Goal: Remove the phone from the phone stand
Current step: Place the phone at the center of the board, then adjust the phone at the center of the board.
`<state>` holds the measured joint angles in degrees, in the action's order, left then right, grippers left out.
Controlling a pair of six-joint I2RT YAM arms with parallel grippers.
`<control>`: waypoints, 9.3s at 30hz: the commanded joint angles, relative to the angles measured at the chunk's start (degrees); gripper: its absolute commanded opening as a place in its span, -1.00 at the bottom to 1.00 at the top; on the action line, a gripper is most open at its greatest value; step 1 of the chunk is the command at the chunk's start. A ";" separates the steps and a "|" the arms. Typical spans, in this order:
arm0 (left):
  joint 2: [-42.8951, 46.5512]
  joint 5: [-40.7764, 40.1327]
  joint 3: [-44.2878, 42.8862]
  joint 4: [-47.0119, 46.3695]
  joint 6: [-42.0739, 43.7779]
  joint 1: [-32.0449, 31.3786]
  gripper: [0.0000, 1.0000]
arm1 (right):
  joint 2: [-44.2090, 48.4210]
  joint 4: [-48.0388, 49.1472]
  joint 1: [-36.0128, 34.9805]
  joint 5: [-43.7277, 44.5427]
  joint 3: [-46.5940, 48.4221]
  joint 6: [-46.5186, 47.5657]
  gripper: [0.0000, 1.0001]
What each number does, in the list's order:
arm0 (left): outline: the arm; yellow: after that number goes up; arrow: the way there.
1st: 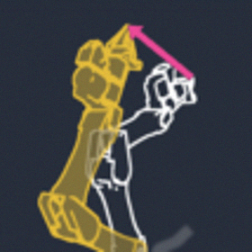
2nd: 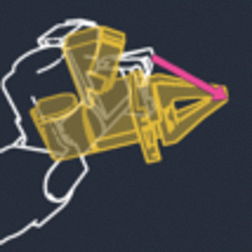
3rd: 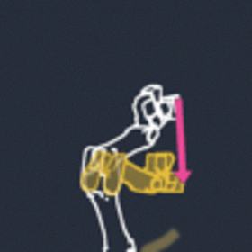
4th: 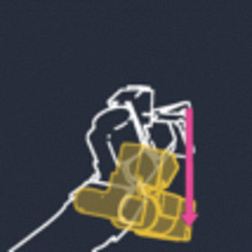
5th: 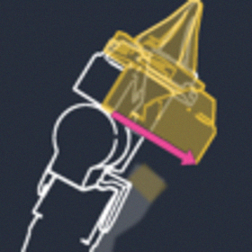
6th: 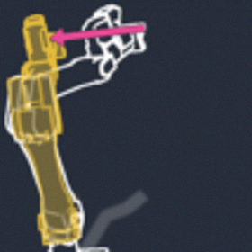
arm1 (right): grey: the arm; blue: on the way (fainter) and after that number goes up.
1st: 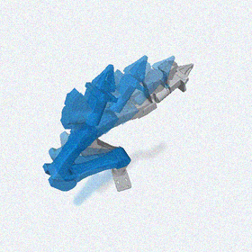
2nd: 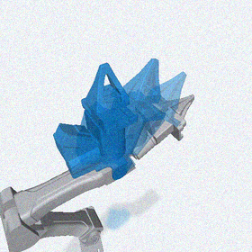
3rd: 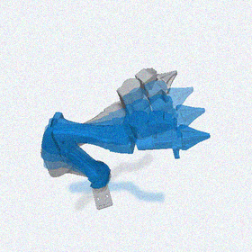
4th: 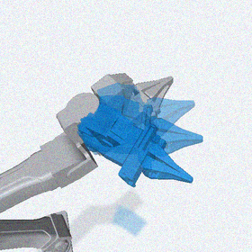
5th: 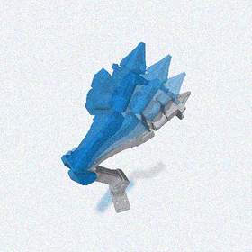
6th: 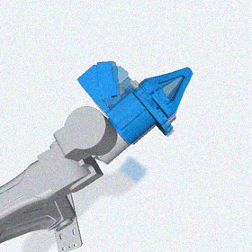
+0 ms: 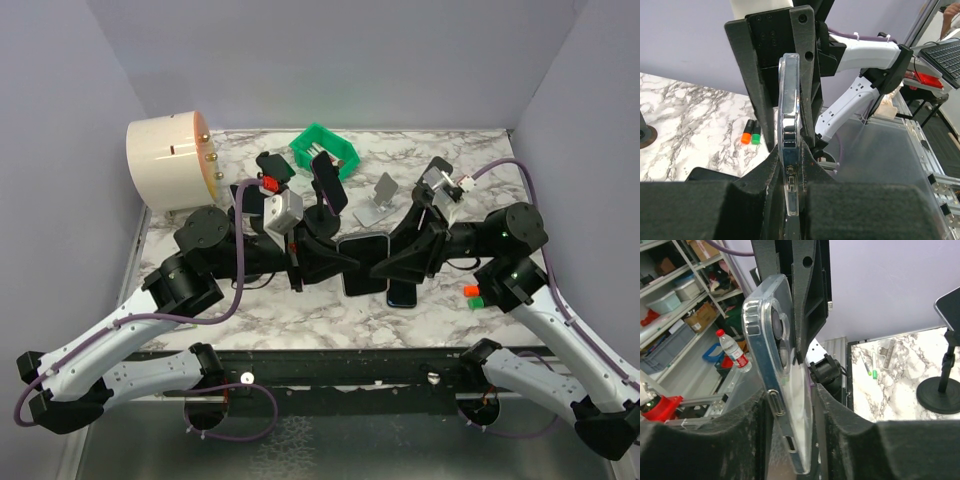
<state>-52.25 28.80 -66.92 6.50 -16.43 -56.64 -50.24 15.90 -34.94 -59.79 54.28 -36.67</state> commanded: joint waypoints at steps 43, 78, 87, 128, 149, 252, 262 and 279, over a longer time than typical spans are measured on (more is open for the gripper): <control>37.00 -47.08 33.99 -14.96 23.55 -0.14 0.98 | 2.97 -16.93 -0.48 45.44 -27.88 -3.35 -1.00; 34.01 -45.46 34.13 -13.04 23.22 -0.14 0.98 | -24.57 -12.89 -0.94 50.83 -19.69 -11.21 -0.98; 33.12 -44.79 34.13 -12.53 24.09 -0.14 0.98 | -28.90 -12.85 -0.83 50.40 -18.69 -11.06 -0.92; 31.66 -45.02 34.13 -12.10 24.44 -0.14 0.98 | -23.46 -21.69 -0.28 56.81 -23.79 -7.85 -0.15; 31.34 -45.47 34.12 -11.86 24.60 -0.14 0.98 | -29.20 -27.62 -12.31 61.35 -7.52 -0.52 -0.30; 28.60 -45.49 34.35 -11.86 24.86 -0.14 0.98 | -22.70 -32.25 -23.59 83.67 -25.11 -7.45 -0.71; 28.60 -45.58 34.32 -11.69 24.95 -0.10 0.98 | -17.60 -30.73 -23.66 79.04 -24.03 -2.01 -0.67; 28.48 -45.66 34.31 -11.65 24.99 -0.14 0.98 | -7.90 -21.21 8.02 61.16 -10.84 6.99 0.07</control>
<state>-23.97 -16.53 -32.97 -5.85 7.99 -56.75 -57.63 -11.27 -39.07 16.91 45.17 -32.60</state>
